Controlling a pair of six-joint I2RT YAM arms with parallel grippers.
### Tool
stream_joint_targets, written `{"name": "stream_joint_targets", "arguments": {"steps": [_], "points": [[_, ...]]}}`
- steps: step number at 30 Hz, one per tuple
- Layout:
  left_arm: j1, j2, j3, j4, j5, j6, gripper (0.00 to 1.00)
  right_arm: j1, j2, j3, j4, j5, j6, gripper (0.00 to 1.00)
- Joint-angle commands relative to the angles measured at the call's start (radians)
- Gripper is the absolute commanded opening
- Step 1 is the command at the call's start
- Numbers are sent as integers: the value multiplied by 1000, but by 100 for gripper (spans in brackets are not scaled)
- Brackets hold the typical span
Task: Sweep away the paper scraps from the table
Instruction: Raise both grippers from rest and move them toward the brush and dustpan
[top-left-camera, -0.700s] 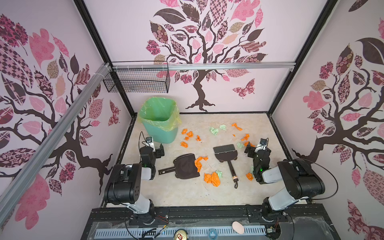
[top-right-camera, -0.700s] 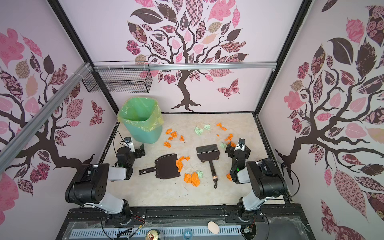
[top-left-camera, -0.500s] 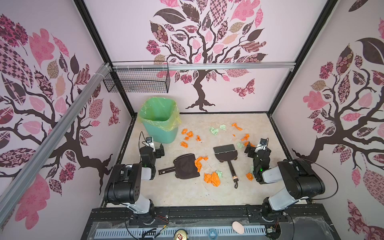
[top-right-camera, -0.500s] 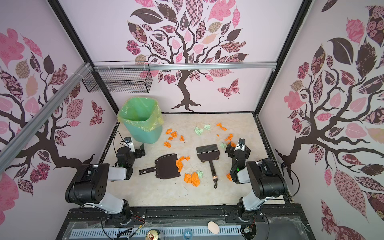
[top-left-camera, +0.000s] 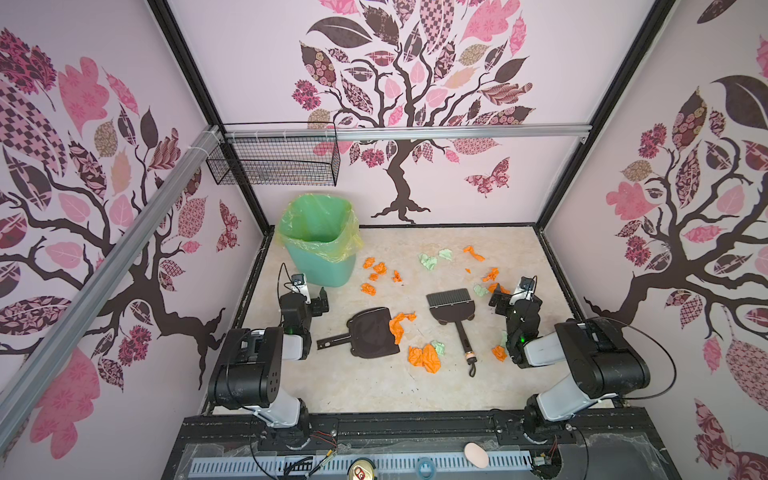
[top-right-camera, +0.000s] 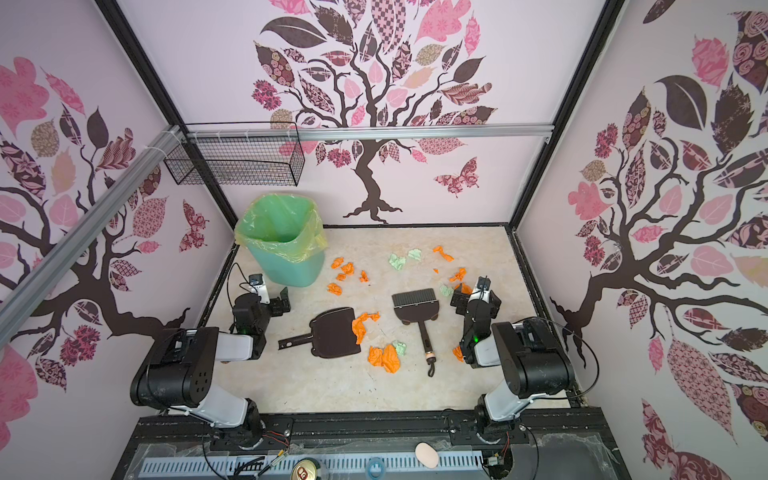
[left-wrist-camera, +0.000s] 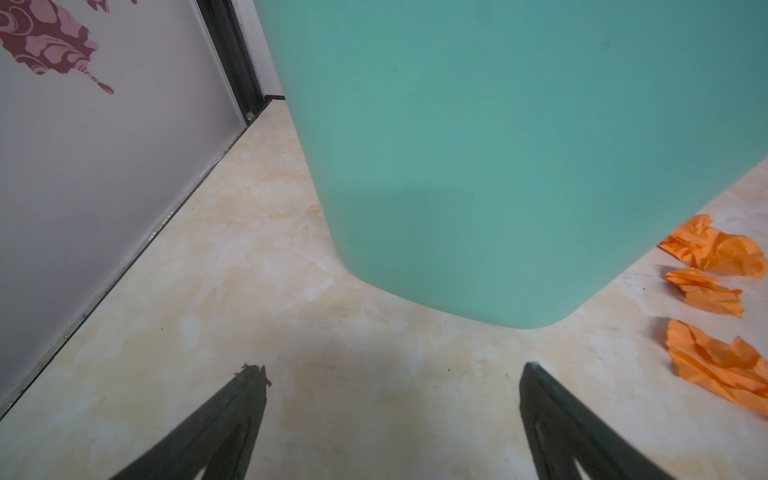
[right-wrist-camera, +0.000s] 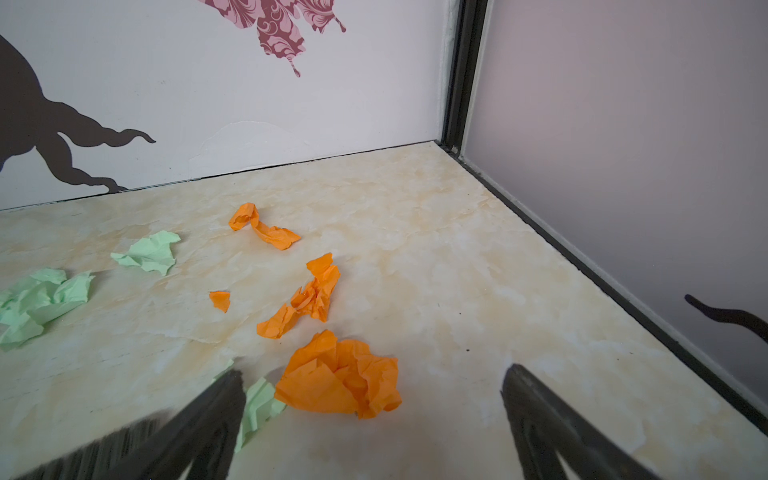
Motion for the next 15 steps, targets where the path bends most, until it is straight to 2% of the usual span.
{"name": "stream_joint_targets", "arguments": {"steps": [1, 15], "points": [[-2, -6, 21, 17, -8, -10, 97, 2, -13, 16, -1, 3, 4, 100], [-3, -5, 22, 13, -8, -11, 97, 2, -13, 18, -4, 1, 4, 100]]}}
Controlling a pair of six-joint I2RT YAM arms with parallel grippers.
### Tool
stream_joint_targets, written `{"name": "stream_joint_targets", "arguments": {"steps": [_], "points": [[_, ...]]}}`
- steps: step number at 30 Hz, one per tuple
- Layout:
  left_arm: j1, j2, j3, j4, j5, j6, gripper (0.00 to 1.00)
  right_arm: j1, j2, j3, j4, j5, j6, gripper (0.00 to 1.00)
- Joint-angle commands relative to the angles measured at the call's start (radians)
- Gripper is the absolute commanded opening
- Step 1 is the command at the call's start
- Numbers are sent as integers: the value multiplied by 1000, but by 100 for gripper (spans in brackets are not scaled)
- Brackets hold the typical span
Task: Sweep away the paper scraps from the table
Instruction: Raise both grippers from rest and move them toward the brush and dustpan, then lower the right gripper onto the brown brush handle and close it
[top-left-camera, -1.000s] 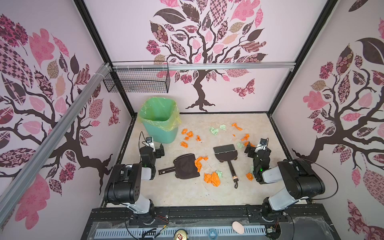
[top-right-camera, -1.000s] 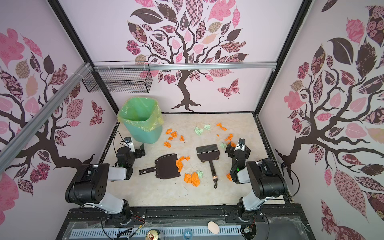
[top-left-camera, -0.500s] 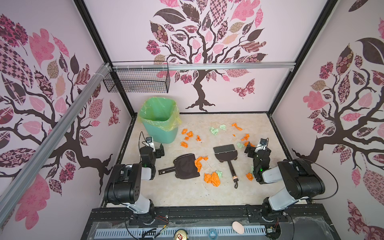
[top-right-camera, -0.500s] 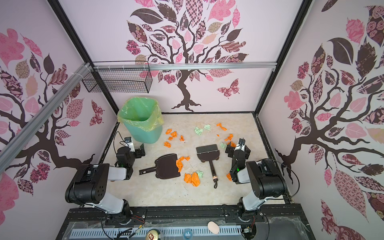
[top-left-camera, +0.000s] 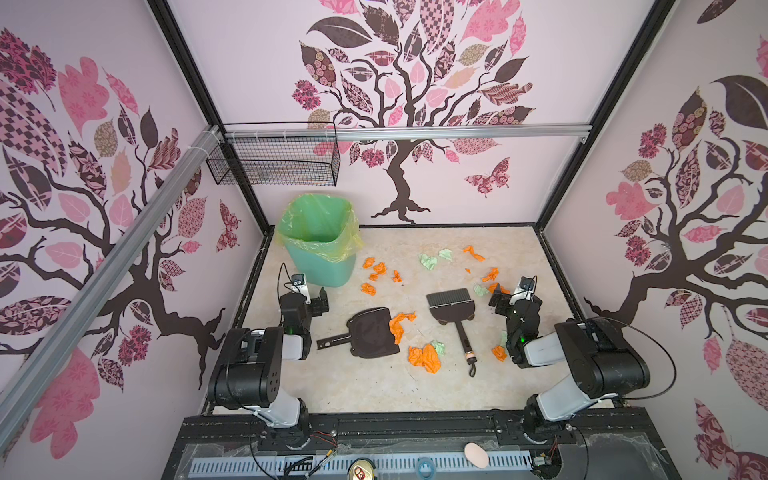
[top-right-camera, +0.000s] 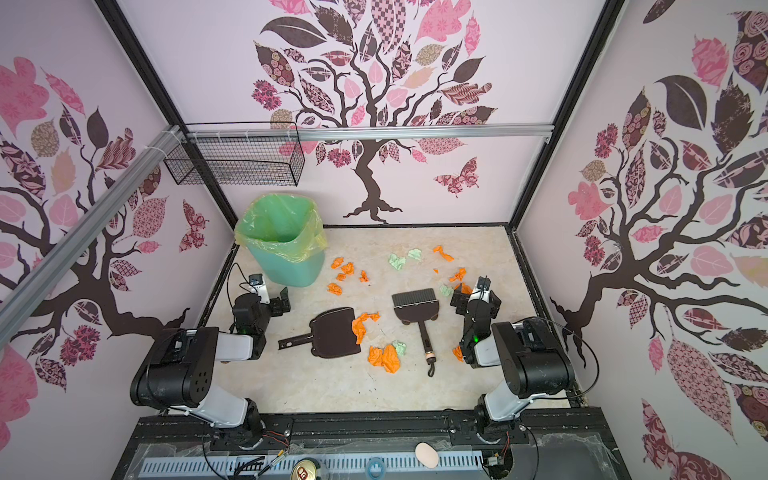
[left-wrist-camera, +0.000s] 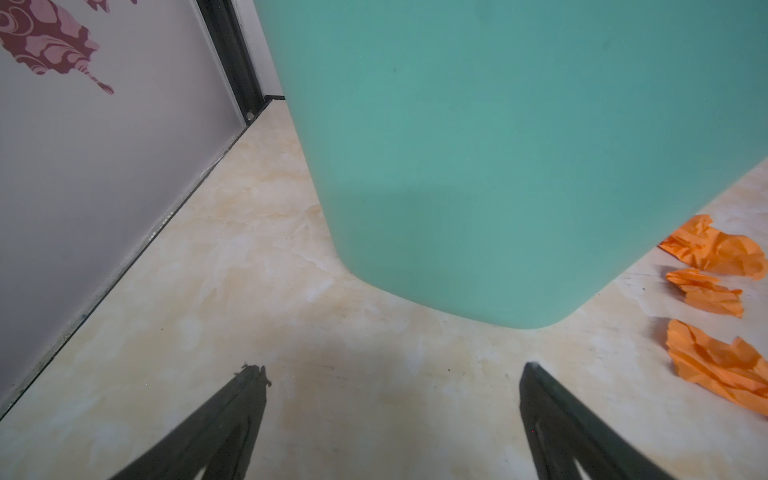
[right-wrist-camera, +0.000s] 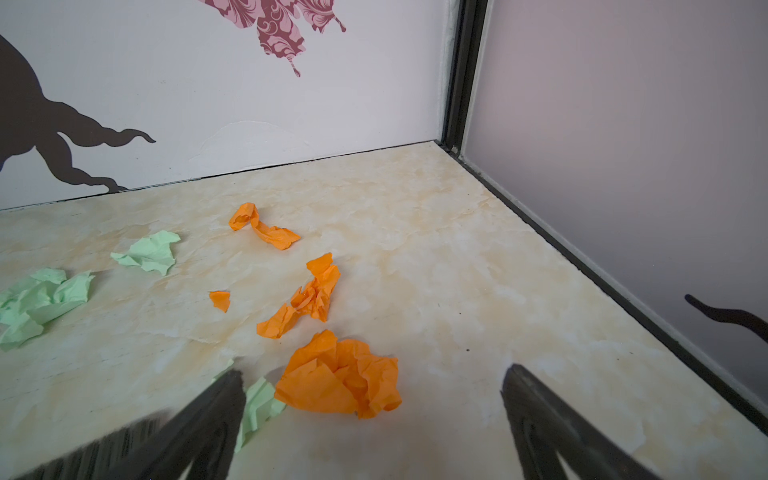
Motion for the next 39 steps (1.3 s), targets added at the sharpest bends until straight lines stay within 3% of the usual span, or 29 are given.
{"name": "stream_joint_targets", "arguments": {"steps": [1, 13, 16, 19, 21, 25, 27, 28, 30, 33, 35, 39], "points": [[-4, -3, 24, 14, -5, -7, 97, 2, -13, 16, -3, 3, 3, 100], [-1, -39, 16, 25, -17, -23, 97, 2, -16, 13, 4, 4, 4, 100], [6, -197, 79, -227, 24, -10, 97, 3, -35, 2, 1, 17, 13, 100], [11, -374, 201, -548, 139, 111, 97, 2, -36, -3, 22, 1, 4, 100], [19, -468, 235, -635, 142, 144, 97, 4, -59, -1, 14, -7, -16, 100], [67, -599, 284, -862, 302, 238, 97, 7, -261, 50, -294, 94, 68, 99], [73, -638, 301, -970, 378, 296, 97, 7, -354, 102, -533, 155, 253, 100], [73, -661, 300, -1013, 399, 317, 97, 7, -409, 147, -700, 129, 308, 100], [73, -708, 280, -1055, 407, 336, 97, 5, -509, 210, -932, -65, 300, 99], [74, -769, 234, -1085, 424, 343, 97, 18, -650, 211, -1073, -300, 317, 96], [73, -786, 216, -1122, 458, 342, 97, 93, -654, 310, -1306, -280, 302, 94], [73, -768, 226, -1238, 568, 344, 91, 363, -525, 492, -1685, -98, 338, 94]]}}
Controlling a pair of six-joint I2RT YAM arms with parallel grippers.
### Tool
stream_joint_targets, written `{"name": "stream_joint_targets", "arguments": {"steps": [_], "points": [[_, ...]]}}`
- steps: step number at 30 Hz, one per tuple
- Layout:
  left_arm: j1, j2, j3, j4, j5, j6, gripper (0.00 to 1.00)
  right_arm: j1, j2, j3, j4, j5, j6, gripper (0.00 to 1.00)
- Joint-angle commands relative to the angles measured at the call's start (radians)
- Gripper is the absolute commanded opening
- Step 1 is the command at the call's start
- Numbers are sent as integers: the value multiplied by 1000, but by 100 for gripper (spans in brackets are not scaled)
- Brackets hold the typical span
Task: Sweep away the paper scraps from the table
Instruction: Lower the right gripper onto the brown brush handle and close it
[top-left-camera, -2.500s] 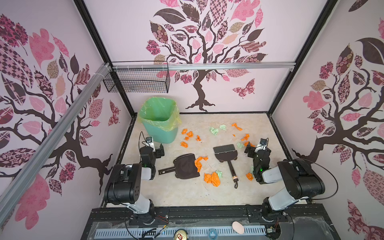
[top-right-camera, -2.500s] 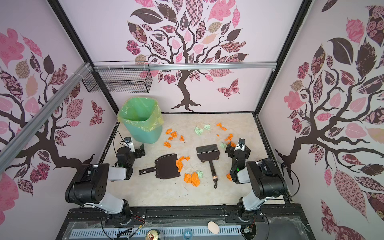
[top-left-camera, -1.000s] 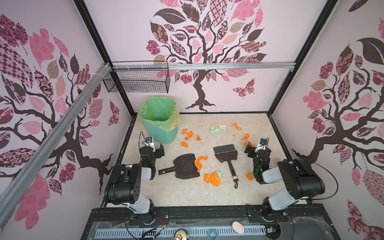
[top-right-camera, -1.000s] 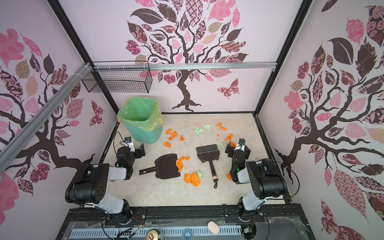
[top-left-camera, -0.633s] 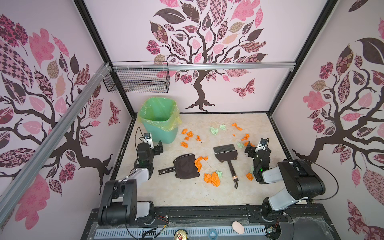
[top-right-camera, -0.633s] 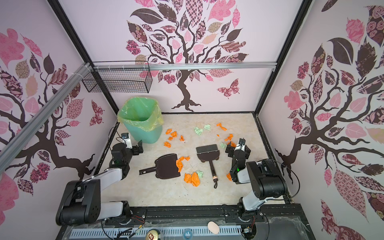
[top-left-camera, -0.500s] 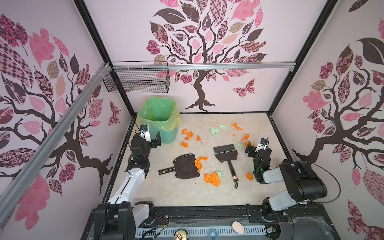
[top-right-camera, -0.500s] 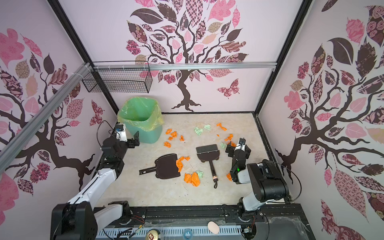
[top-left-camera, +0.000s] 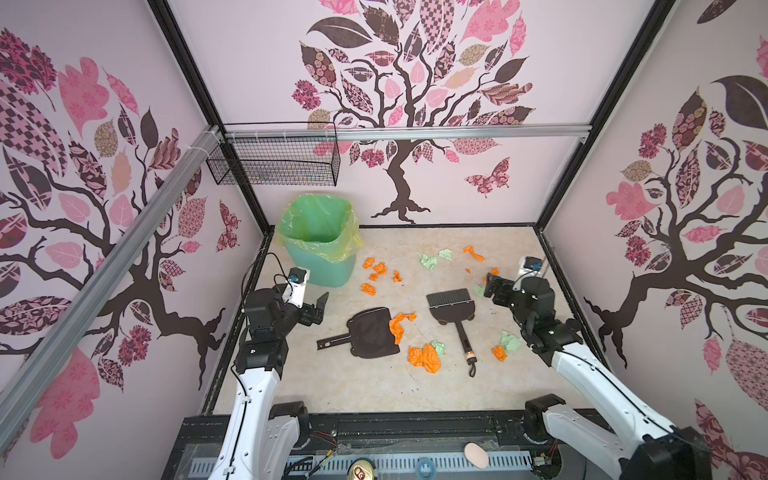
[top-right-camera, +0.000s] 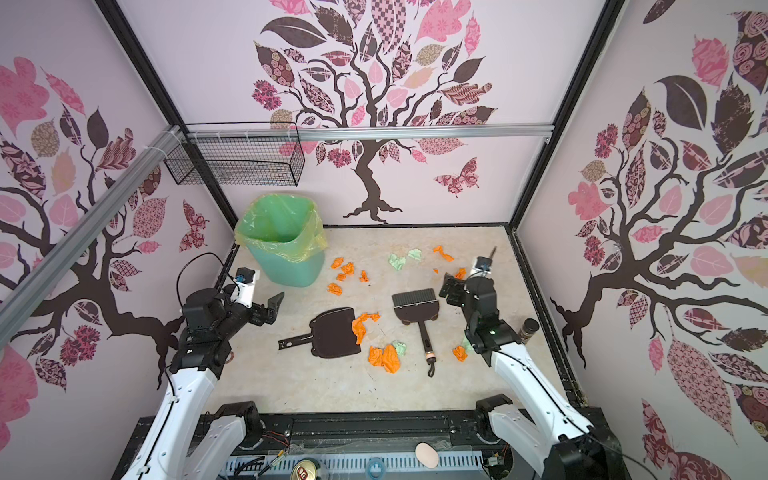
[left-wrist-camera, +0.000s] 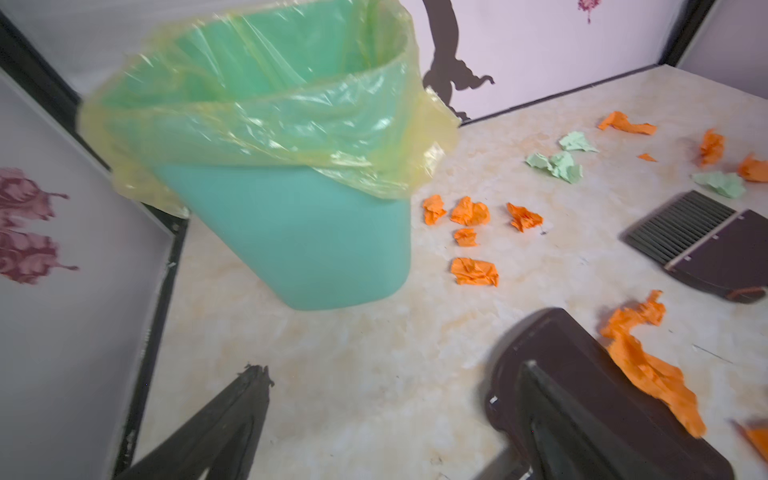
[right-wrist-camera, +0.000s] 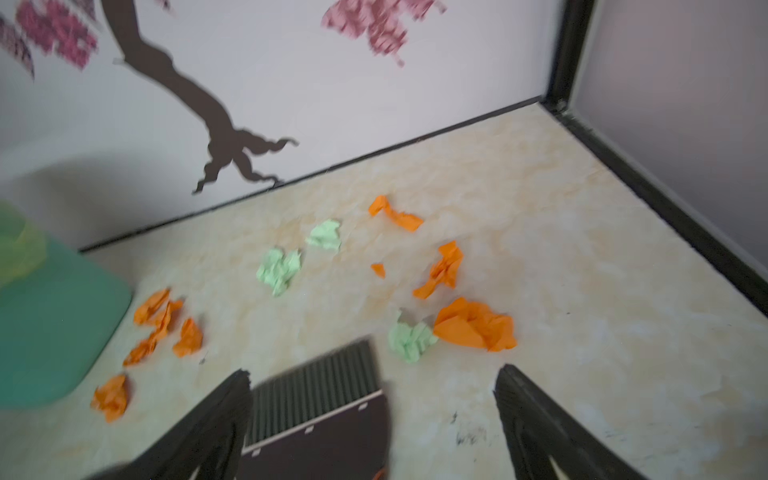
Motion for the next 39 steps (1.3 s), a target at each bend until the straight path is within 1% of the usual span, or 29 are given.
{"name": "stream_joint_targets", "arguments": {"steps": [1, 4, 7, 10, 13, 17, 21, 26, 29, 33, 39], "points": [[3, 26, -7, -156, 134, 22, 90, 165, 106, 97, -475, 47, 86, 94], [2, 76, 20, -207, 164, 7, 89, 245, 215, 131, -556, -1, 140, 88], [2, 98, 26, -228, 173, 27, 88, 301, 251, 112, -561, 33, 185, 87], [2, 84, 10, -217, 166, 35, 88, 302, 237, 65, -525, 29, 214, 84], [2, 62, -2, -223, 165, 43, 89, 302, 227, 1, -454, -20, 227, 81], [2, 59, -11, -240, 174, 64, 88, 303, 241, -49, -402, -39, 234, 80], [2, 76, -23, -237, 174, 68, 88, 304, 261, -66, -362, -50, 221, 79], [3, 101, -32, -219, 176, 49, 88, 306, 321, -54, -346, -37, 200, 73], [2, 110, -31, -212, 180, 36, 88, 312, 374, -43, -341, -11, 191, 66], [2, 114, -27, -212, 182, 26, 87, 327, 421, -39, -337, 28, 196, 48], [2, 111, -9, -234, 203, 30, 86, 340, 376, -58, -337, 39, 210, 25]]}}
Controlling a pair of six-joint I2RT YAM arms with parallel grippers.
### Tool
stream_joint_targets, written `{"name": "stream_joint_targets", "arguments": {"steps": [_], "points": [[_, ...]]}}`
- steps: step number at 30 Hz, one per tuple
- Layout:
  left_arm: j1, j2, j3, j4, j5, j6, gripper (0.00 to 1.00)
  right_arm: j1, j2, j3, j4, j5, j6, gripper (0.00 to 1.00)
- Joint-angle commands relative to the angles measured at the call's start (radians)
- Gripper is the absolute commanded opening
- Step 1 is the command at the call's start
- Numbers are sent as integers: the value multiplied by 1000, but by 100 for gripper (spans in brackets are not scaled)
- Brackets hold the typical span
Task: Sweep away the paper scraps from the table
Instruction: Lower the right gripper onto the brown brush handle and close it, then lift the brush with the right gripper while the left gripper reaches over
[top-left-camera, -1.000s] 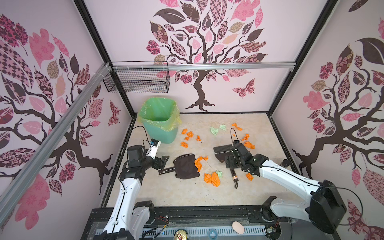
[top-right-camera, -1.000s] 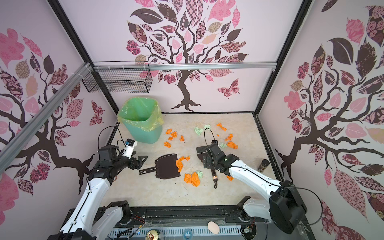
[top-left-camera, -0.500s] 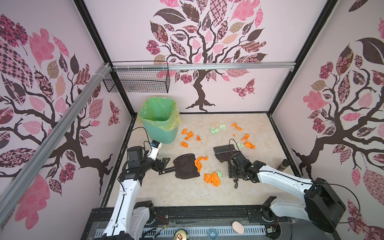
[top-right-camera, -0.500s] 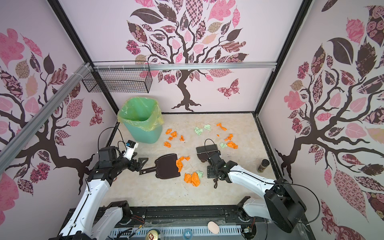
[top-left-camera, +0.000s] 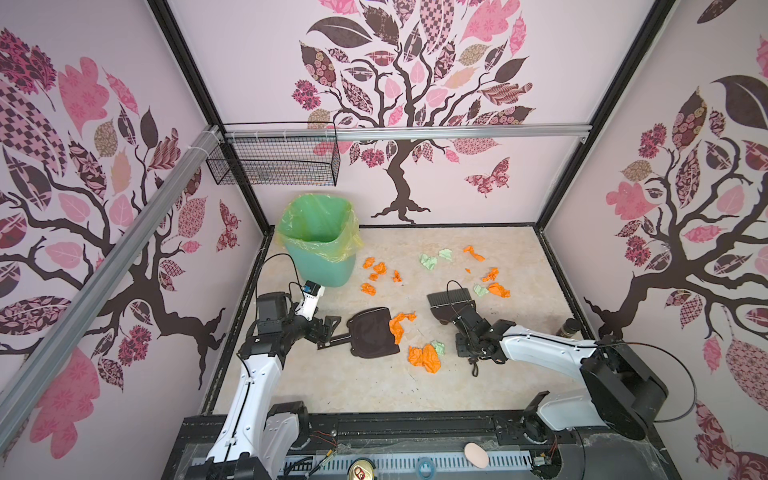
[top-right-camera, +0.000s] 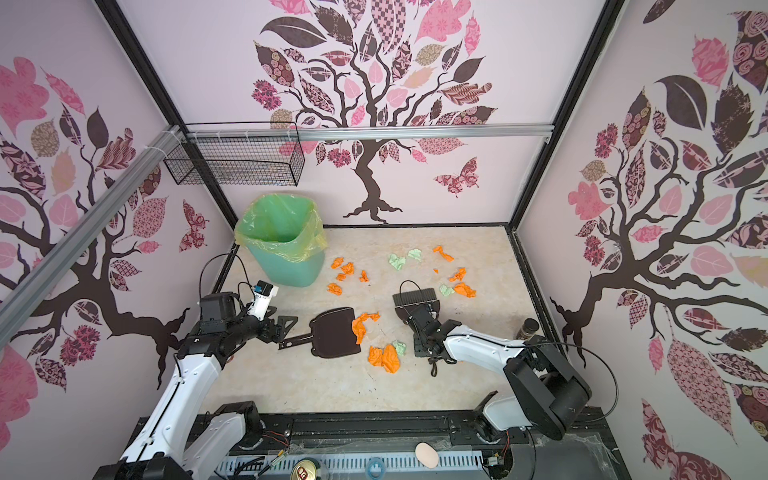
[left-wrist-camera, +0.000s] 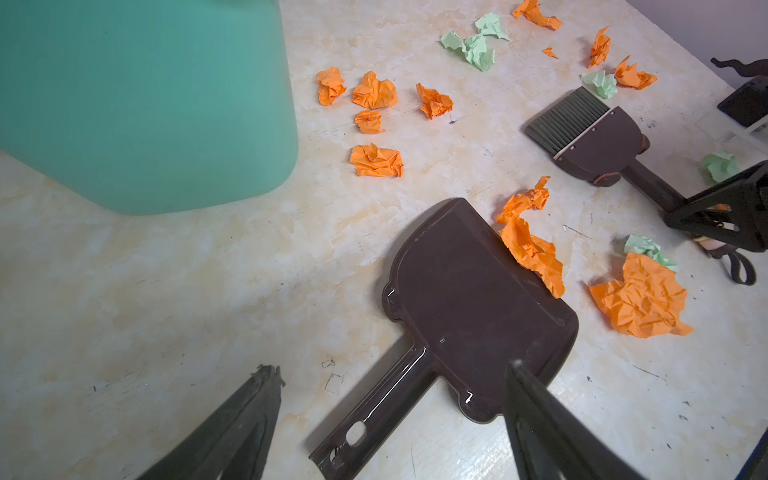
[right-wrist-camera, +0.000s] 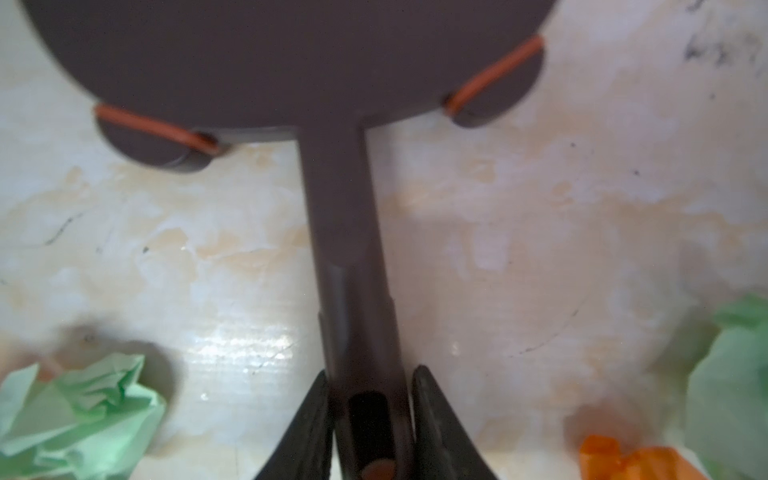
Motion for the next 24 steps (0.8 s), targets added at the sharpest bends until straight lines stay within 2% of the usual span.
{"name": "stream_joint_targets", "arguments": {"steps": [1, 4, 7, 12, 18, 21, 24], "points": [[2, -4, -3, -7, 33, -1, 86, 6, -33, 0, -30, 21, 2, 23], [2, -14, 2, -3, 67, 13, 87, 7, -86, 15, -74, 16, -4, 20], [1, -12, 32, 3, 103, -23, 93, 9, -140, 56, -152, 12, -13, 19], [-35, 128, 238, -173, 263, -57, 95, 43, -247, 165, -305, 1, -41, 19], [-78, 349, 524, -409, 552, -88, 93, 178, -299, 346, -436, 92, -8, 18], [-128, 420, 626, -497, 637, -96, 92, 259, -287, 424, -449, 154, 18, 18], [-198, 458, 656, -489, 699, -174, 91, 323, -249, 478, -426, 212, 29, 18]]}}
